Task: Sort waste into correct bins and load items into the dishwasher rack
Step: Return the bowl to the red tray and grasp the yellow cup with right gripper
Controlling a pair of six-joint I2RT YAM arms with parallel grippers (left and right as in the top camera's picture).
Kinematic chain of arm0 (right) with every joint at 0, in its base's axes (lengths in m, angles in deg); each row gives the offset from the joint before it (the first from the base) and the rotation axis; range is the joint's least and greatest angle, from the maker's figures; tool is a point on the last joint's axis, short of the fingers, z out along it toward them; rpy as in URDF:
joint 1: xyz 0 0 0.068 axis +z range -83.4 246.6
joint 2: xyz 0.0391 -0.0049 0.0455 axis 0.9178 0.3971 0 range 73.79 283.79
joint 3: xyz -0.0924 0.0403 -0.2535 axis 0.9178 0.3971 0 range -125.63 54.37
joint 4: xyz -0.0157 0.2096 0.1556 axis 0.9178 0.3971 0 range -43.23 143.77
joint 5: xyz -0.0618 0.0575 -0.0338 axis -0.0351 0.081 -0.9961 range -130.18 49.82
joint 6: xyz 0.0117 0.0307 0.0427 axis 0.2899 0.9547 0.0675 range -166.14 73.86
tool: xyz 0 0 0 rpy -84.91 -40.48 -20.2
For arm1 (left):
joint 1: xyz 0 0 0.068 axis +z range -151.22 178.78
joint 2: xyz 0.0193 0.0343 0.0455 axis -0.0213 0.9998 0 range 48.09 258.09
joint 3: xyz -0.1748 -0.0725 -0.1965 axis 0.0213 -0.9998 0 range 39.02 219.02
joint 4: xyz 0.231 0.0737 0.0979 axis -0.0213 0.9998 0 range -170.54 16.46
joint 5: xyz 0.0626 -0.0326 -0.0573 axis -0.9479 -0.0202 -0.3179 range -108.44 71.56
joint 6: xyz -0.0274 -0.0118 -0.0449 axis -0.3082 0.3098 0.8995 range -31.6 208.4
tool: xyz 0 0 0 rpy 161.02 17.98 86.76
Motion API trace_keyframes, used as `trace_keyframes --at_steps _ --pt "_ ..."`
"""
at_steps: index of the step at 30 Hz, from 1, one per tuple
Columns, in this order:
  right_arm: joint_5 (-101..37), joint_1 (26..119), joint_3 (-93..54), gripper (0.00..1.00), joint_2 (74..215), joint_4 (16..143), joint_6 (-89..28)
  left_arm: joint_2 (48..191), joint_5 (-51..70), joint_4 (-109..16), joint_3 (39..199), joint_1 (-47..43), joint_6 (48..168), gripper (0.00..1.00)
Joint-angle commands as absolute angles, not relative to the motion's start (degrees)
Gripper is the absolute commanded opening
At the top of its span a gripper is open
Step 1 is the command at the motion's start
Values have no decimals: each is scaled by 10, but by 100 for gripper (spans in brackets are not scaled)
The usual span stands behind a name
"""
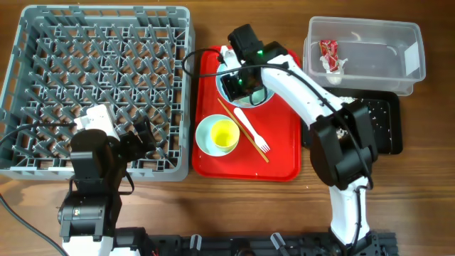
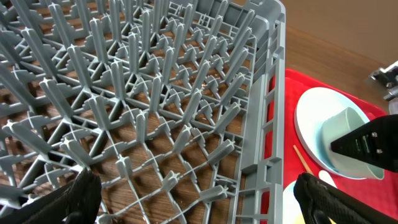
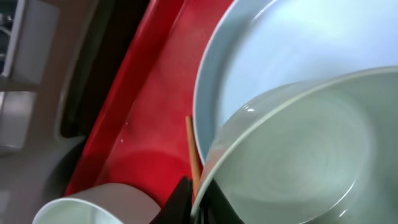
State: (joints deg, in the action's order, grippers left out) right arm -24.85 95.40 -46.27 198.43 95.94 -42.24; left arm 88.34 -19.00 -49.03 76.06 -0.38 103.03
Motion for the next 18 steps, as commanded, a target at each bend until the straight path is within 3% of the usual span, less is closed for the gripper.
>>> trace_keyframes --at_steps 1,3,10,14,18 --pt "-255 957 -471 21 1985 976 -411 883 -193 -492 772 0 1021 100" --pt "-255 956 -481 38 1962 1004 -400 883 -193 -492 772 0 1021 100" --pt "-245 955 -507 61 1844 1124 -385 883 -193 -492 772 0 1021 100" --pt "-247 979 -424 61 1845 1155 -335 883 -193 -492 772 0 1021 100" --pt "-247 999 -290 50 1845 1061 -289 883 -193 -492 772 0 1021 100"
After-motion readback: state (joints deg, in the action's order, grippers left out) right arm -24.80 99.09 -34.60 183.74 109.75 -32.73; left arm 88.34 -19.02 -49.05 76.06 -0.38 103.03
